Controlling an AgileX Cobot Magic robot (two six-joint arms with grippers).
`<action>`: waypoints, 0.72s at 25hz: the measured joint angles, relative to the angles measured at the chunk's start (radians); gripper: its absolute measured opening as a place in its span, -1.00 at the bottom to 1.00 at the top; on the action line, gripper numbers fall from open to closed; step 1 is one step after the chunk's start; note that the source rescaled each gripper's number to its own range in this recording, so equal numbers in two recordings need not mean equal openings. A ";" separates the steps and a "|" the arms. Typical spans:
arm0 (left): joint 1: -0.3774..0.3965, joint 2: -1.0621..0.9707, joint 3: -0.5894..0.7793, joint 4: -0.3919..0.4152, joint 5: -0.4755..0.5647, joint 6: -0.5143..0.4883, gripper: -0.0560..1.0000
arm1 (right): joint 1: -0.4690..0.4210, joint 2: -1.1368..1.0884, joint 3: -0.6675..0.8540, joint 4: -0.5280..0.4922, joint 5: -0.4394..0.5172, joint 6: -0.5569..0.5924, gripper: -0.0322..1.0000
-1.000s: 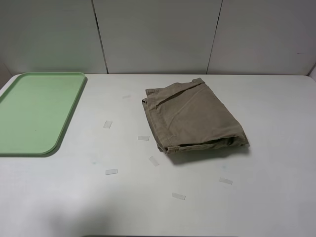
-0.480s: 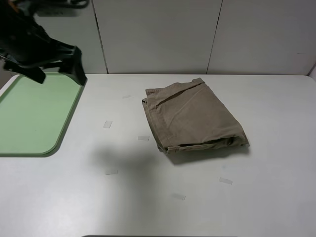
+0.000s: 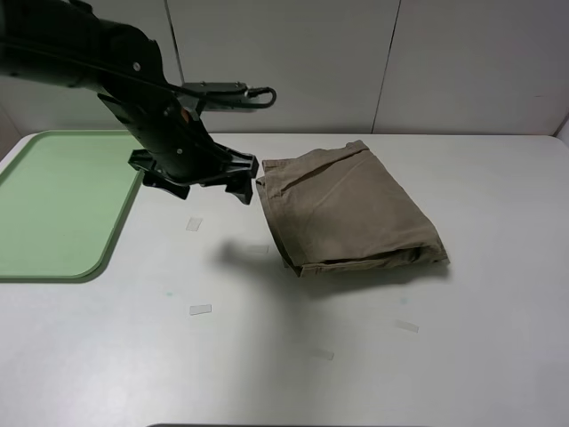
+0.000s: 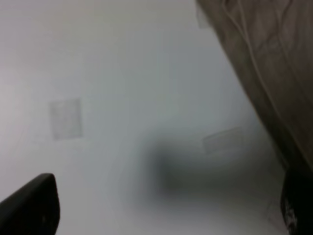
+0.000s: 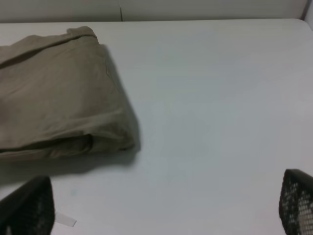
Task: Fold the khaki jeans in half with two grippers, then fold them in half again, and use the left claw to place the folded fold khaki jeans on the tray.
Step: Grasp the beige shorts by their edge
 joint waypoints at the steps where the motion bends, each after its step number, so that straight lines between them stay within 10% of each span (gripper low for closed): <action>1: -0.014 0.019 0.000 0.000 -0.021 -0.008 0.78 | 0.000 0.000 0.000 0.000 0.000 0.000 1.00; 18: -0.136 0.277 -0.104 -0.004 -0.281 -0.169 0.78 | 0.000 0.000 0.000 0.000 0.000 0.000 1.00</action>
